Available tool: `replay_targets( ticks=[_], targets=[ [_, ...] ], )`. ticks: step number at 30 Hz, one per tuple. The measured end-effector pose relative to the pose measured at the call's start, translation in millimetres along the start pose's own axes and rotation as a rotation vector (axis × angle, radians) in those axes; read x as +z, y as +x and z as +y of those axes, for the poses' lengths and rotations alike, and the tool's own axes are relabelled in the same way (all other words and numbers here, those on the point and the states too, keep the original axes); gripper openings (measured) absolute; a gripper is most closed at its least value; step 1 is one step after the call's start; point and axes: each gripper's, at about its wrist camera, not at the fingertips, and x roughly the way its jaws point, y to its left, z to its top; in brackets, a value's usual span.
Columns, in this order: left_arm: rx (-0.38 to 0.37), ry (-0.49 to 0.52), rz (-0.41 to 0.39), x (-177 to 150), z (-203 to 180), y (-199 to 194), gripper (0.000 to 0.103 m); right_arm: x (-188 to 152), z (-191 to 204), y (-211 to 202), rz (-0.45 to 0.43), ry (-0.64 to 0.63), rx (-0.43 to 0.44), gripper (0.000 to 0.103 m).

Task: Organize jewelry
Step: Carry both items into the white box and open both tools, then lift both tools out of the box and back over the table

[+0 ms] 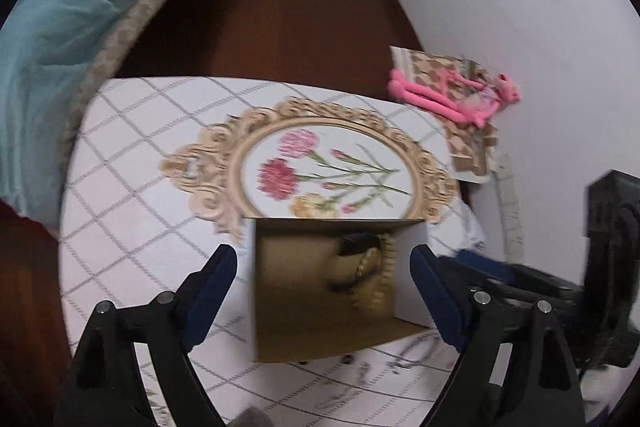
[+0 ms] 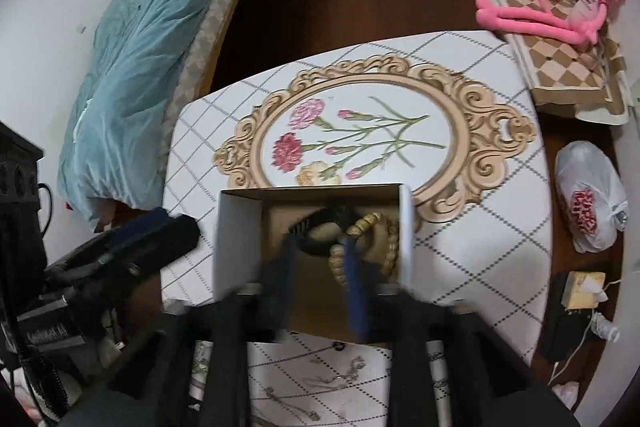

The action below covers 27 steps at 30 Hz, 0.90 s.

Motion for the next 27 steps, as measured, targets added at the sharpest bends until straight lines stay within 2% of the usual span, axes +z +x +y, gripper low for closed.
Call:
replay_targets(
  ticks=[2,4,5,6,8,13,20,27],
  targets=[
    [0.071,0.009,-0.018,-5.3,5.5,-2.5,0.103,-3.8,-0.4,-3.6,-0.016,-0.021,-0.053,0.061],
    [0.120,0.018,-0.046,-12.6,10.0,-4.1,0.103,-9.4,1.1,-6.1,-0.028,-0.046,-0.138,0.074],
    [0.148,0.024,-0.068,-17.1,11.9,-5.1,0.103,-13.3,1.7,-6.3,-0.035,-0.058,-0.177,0.088],
    [0.166,0.031,-0.082,-21.1,13.5,-5.4,0.103,-17.9,1.8,-5.9,-0.043,-0.063,-0.216,0.095],
    [0.221,0.052,-0.109,-32.3,14.5,-4.8,0.103,-25.2,0.3,-4.5,-0.060,-0.073,-0.272,0.095],
    [0.288,0.078,-0.119,-50.2,14.4,0.8,0.103,-47.3,1.2,6.6,-0.078,-0.101,-0.395,0.095],
    [0.307,0.064,-0.137,-66.1,11.1,-11.8,0.103,-67.0,7.3,7.5,-0.083,-0.099,-0.417,0.095],
    [0.314,0.063,-0.200,-83.6,3.1,-47.1,0.103,-87.6,24.0,-21.4,-0.154,-0.101,-0.414,0.095]
  ],
)
